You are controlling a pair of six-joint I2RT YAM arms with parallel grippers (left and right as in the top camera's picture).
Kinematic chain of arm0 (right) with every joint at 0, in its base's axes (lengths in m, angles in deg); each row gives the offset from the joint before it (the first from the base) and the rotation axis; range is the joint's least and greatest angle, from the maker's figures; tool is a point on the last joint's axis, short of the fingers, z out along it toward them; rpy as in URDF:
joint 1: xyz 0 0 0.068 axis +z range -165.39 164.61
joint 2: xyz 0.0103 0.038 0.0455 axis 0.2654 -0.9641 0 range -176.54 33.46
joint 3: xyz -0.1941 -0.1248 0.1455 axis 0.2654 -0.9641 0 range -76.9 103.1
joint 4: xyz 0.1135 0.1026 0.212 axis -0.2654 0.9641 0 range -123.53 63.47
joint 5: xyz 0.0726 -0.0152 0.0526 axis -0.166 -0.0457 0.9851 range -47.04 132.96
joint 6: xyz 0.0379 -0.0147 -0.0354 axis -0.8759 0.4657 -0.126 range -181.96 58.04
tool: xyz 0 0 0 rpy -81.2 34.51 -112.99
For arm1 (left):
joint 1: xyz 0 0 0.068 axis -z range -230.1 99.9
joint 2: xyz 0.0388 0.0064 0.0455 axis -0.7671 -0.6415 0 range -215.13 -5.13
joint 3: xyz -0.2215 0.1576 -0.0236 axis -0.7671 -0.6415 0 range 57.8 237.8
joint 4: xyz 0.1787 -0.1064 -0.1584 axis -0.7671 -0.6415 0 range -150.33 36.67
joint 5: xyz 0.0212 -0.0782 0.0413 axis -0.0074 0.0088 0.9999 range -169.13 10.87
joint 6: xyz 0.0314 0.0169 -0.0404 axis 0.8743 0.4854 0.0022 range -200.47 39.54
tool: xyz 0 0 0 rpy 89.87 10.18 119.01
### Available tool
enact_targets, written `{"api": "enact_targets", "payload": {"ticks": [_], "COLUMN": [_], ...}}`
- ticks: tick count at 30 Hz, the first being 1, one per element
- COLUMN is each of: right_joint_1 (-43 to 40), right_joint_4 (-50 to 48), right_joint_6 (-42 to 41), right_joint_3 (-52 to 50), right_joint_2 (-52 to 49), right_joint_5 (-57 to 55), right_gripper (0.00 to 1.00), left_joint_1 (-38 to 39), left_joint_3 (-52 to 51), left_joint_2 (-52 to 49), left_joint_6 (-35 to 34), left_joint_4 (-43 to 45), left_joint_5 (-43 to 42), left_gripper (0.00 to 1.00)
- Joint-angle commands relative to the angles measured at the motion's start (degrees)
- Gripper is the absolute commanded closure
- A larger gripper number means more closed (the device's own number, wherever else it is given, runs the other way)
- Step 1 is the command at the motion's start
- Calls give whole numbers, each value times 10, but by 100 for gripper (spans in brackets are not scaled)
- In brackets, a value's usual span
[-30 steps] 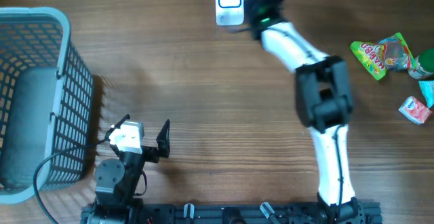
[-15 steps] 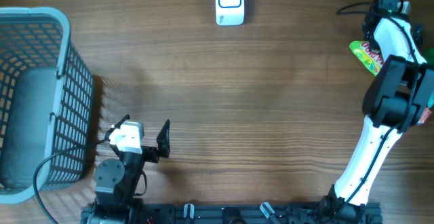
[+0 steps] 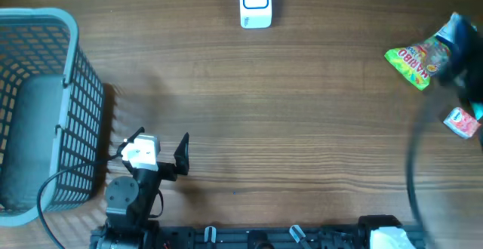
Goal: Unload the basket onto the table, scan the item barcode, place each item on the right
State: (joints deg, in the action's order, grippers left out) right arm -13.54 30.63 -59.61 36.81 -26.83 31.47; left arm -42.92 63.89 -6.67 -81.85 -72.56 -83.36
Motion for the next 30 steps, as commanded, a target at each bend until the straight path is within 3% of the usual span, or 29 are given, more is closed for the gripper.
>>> {"api": "enact_targets", "payload": {"ticks": [1, 6, 10, 17, 20, 22, 30], "right_joint_1": [2, 2, 2, 2, 2, 2, 2], "right_joint_4": [14, 101, 262, 275, 174, 83, -483], "right_joint_6": [-10, -10, -10, 7, 7, 7, 35], "right_joint_3": [-3, -3, -6, -13, -39, -109, -696], "right_joint_2": [87, 180, 199, 201, 237, 285, 530], "right_joint_5": [25, 19, 19, 21, 37, 50, 205], "right_gripper": [0, 0, 0, 0, 1, 0, 0], "left_joint_1": [2, 2, 2, 2, 2, 2, 2], "left_joint_3": [-2, -2, -2, -2, -2, -2, -2], "left_joint_2": [3, 3, 3, 3, 3, 3, 3], "left_joint_6": [-6, -6, -6, -6, -6, -6, -6], "left_joint_4": [2, 2, 2, 2, 2, 2, 2], "left_joint_5": [-5, -5, -5, -5, -5, -5, -5], "left_gripper": [0, 0, 0, 0, 0, 0, 0]}}
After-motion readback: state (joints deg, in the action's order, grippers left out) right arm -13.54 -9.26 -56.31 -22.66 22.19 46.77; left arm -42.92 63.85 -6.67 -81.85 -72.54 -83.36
